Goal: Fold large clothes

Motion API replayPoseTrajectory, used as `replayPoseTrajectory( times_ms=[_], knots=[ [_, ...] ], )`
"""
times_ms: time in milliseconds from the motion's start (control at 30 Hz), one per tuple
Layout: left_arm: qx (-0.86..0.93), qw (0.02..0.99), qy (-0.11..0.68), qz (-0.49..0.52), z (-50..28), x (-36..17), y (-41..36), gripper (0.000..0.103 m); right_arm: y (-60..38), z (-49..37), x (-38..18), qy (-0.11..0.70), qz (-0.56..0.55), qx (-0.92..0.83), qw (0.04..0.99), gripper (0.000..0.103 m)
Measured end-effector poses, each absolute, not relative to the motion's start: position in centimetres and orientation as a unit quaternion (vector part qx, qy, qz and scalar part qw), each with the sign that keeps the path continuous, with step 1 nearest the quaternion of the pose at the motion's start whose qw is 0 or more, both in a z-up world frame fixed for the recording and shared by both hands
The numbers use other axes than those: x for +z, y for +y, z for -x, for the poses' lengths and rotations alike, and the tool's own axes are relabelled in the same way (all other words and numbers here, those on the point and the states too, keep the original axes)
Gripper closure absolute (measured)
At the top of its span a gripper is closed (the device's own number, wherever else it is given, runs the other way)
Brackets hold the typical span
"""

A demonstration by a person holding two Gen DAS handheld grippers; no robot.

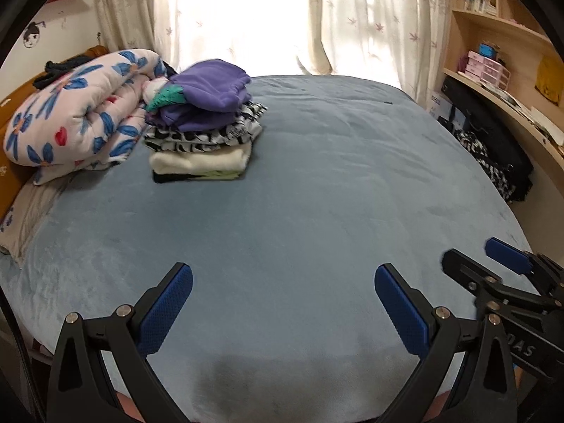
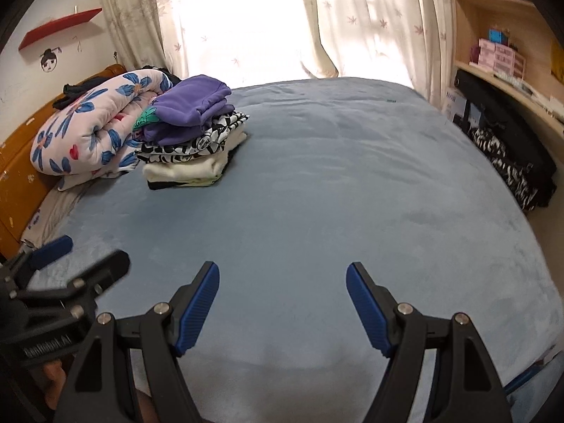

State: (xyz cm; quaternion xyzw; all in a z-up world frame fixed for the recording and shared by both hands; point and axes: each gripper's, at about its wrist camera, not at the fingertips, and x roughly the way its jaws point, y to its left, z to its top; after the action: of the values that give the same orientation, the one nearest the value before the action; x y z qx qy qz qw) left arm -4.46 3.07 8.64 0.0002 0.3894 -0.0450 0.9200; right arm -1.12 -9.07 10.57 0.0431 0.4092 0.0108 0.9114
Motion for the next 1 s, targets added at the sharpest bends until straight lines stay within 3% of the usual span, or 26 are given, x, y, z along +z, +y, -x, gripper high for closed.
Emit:
replayPoseTrajectory(
  times_ms=[1000],
  knots=[
    [-0.028,0.9,0.435,0.027,3.9,6.0,3.1,0.001,-9.4,1.6,8.9,0.431,-0.044,0.011,0.901,0.028]
  ],
)
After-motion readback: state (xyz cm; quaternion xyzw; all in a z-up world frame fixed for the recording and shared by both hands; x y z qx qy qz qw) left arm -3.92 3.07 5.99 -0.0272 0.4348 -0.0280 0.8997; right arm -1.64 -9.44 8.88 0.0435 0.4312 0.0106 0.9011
